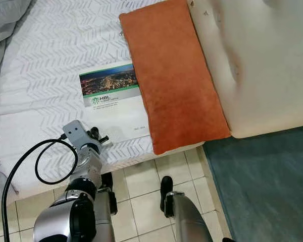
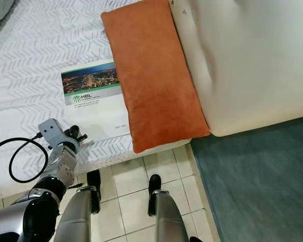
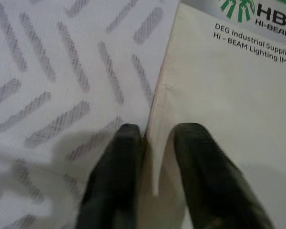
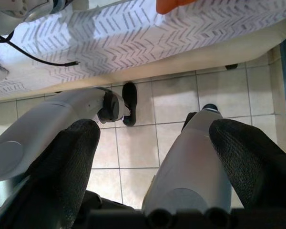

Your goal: Clean up the room

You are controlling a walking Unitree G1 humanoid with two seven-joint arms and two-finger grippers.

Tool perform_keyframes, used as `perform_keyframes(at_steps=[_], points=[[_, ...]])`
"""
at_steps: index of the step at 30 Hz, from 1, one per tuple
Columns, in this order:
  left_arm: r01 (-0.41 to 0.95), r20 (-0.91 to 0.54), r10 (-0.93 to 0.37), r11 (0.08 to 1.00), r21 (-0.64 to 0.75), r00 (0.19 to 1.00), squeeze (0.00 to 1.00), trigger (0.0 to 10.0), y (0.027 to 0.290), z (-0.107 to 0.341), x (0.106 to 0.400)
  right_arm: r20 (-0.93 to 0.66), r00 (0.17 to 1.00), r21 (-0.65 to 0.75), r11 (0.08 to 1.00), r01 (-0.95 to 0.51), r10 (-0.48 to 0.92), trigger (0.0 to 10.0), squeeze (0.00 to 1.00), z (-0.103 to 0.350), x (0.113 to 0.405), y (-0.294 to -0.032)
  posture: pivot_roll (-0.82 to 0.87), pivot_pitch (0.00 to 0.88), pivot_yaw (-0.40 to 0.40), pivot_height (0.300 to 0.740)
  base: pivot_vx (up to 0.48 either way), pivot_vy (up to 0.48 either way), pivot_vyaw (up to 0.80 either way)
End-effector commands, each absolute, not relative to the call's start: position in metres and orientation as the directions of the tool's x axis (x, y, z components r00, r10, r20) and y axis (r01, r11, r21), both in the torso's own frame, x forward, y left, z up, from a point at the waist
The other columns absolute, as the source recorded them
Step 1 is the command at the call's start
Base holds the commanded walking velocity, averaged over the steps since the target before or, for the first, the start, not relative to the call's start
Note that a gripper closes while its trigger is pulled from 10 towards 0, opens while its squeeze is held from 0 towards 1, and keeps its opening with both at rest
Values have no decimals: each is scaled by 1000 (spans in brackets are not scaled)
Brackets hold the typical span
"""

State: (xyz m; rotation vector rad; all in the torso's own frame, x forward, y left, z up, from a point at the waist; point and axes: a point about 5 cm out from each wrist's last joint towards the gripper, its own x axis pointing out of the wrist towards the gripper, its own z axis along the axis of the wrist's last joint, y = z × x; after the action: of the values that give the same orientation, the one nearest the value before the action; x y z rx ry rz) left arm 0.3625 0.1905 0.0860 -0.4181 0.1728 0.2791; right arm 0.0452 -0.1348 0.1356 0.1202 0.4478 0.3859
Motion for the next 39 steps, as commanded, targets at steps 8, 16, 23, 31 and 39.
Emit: perform_keyframes(at_steps=[8,16,23,31,39], points=[[-202,-247,165,970,-133,955,1000,10000,220,59,337,-394,824,212,912,-350,408,10000,0,102,65,-128,-227,493,-54,740,0,0,0],[-56,-160,60,998,27,985,1000,10000,251,68,318,-267,901,190,935,-299,342,10000,0,88,125,-137,-103,282,7,740,0,0,0],[108,-134,-90,985,133,987,1000,10000,240,74,273,-109,978,173,973,-155,175,10000,0,90,190,-159,16,53,34,740,0,0,0],[169,-155,-146,974,149,977,1000,10000,200,59,218,-36,999,207,978,-27,36,10000,0,92,217,-178,26,0,10,740,0,0,0],[165,-150,-156,985,56,976,0,10000,177,63,230,-64,997,168,985,-33,44,10000,0,80,231,-184,13,0,-14,740,0,179,-100]])
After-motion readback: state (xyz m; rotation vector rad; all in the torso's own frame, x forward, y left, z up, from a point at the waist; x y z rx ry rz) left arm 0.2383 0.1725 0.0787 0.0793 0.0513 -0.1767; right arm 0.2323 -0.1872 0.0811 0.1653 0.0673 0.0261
